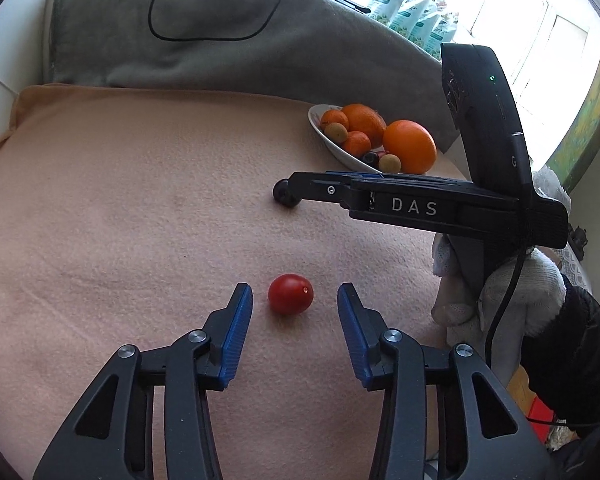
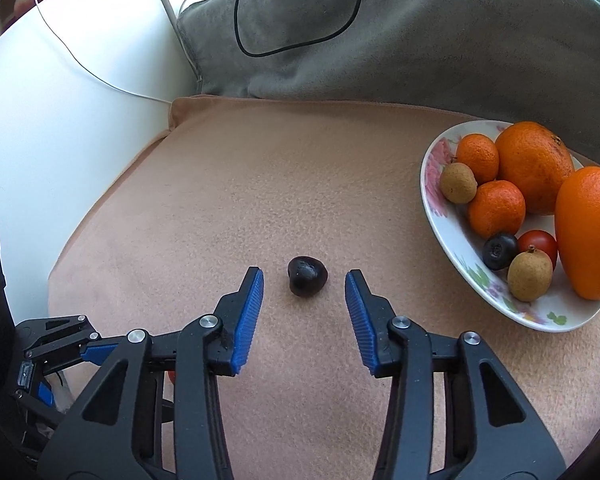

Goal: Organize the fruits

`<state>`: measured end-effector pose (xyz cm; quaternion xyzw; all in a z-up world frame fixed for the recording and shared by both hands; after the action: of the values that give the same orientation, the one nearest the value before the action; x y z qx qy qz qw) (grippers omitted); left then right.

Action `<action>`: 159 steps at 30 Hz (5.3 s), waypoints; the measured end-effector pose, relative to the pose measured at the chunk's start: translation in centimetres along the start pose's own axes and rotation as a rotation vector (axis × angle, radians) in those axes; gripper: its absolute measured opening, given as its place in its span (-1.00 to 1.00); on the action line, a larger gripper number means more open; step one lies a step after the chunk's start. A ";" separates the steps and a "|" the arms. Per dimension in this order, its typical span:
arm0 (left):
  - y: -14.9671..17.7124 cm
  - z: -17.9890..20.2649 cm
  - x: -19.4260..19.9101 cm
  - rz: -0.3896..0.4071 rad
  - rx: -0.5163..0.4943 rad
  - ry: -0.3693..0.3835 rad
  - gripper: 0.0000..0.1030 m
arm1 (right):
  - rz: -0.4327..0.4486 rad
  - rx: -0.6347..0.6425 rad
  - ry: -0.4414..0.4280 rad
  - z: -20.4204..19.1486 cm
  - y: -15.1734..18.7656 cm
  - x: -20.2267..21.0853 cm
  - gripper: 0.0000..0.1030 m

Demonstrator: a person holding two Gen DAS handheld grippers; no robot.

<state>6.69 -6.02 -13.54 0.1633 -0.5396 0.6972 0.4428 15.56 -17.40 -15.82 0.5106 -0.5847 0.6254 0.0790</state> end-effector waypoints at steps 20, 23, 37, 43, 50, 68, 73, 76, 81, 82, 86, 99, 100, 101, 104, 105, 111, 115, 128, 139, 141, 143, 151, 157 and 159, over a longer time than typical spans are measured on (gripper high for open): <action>0.2 -0.3 -1.0 -0.026 0.003 0.002 -0.40 | -0.050 0.011 0.019 -0.1 -0.6 -2.5 -0.34; 0.2 -0.5 -1.1 -0.028 0.003 -0.001 -0.44 | -0.054 0.011 0.021 -0.2 -0.7 -2.9 -0.37; 0.1 -0.4 -1.2 -0.027 0.007 -0.003 -0.53 | -0.056 0.005 0.016 0.2 -0.6 -3.1 -0.50; 0.1 -0.3 -0.8 -0.023 0.008 -0.001 -0.53 | -0.044 -0.008 0.017 0.5 -0.3 -2.6 -0.50; 0.1 -0.1 -0.4 -0.014 0.003 0.003 -0.53 | -0.022 -0.024 0.012 0.8 -0.2 -1.6 -0.51; -2.1 1.3 -0.6 0.016 -0.020 0.035 -0.53 | 0.072 -0.065 0.023 2.1 -0.4 3.8 -0.51; -3.4 2.1 -1.4 0.027 -0.042 0.050 -0.53 | 0.118 -0.076 0.049 3.1 -0.7 6.2 -0.51; -4.3 2.9 -2.0 0.034 -0.061 0.058 -0.53 | 0.146 -0.082 0.069 4.2 -1.1 7.8 -0.51; -5.8 4.2 -3.1 0.045 -0.088 0.071 -0.53 | 0.183 -0.096 0.098 6.1 -1.5 9.9 -0.51; -6.1 4.6 -3.2 0.046 -0.093 0.074 -0.53 | 0.189 -0.099 0.105 6.6 -1.6 10.3 -0.50; -7.2 5.6 -4.3 0.050 -0.110 0.088 -0.53 | 0.207 -0.113 0.128 8.3 -2.3 11.0 -0.50; -10.9 8.3 -7.8 0.055 -0.149 0.103 -0.53 | 0.222 -0.165 0.206 14.1 -3.9 11.8 -0.50; -11.0 8.4 -8.0 0.055 -0.151 0.104 -0.53 | 0.221 -0.169 0.211 14.5 -4.0 11.8 -0.51; -11.2 8.5 -8.2 0.054 -0.152 0.102 -0.53 | 0.219 -0.173 0.218 14.9 -4.1 11.7 -0.51; -11.6 8.8 -8.9 0.050 -0.153 0.101 -0.53 | 0.212 -0.190 0.221 16.2 -4.3 11.3 -0.51; -11.9 9.0 -9.1 0.049 -0.156 0.100 -0.53 | 0.208 -0.195 0.220 16.6 -4.4 11.1 -0.51; -12.7 9.9 -10.1 0.042 -0.174 0.096 -0.53 | 0.189 -0.203 0.228 17.7 -4.6 10.2 -0.50; -13.0 10.0 -10.4 0.041 -0.180 0.093 -0.53 | 0.179 -0.208 0.221 18.2 -4.9 9.7 -0.51; -13.4 10.3 -10.7 0.043 -0.193 0.088 -0.52 | 0.171 -0.227 0.200 18.6 -4.7 9.2 -0.50; -13.5 10.6 -10.4 0.059 -0.197 0.076 -0.24 | 0.189 -0.217 0.196 18.5 -4.8 9.8 -0.07; -13.5 10.5 -10.3 0.063 -0.194 0.075 -0.09 | 0.191 -0.220 0.194 18.5 -4.8 9.9 0.01; -13.5 10.4 -10.1 0.066 -0.193 0.075 0.00 | 0.196 -0.224 0.202 18.4 -4.7 10.1 0.31; -13.0 10.5 -8.8 0.079 -0.195 0.066 0.32 | 0.223 -0.262 0.199 17.9 -4.2 11.5 0.51; -12.1 10.2 -7.0 0.088 -0.182 0.048 0.40 | 0.265 -0.225 0.237 15.9 -3.1 13.8 0.75; -11.7 10.1 -6.4 0.091 -0.176 0.041 0.43 | 0.274 -0.218 0.249 15.2 -2.6 14.6 0.78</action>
<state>16.95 -17.57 -7.27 0.0847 -0.5966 0.6696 0.4342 18.87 -36.23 -6.54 0.3338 -0.6984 0.6217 0.1196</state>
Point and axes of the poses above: each gripper's, at about its wrist camera, not at the fingertips, and x roughly against the way its jaws point, z to its right, y to its underside, the point moved 4 cm from there along -x, roughly the way its jaws point, and after that the axes turned 4 degrees about x, right-handed, at the moved point
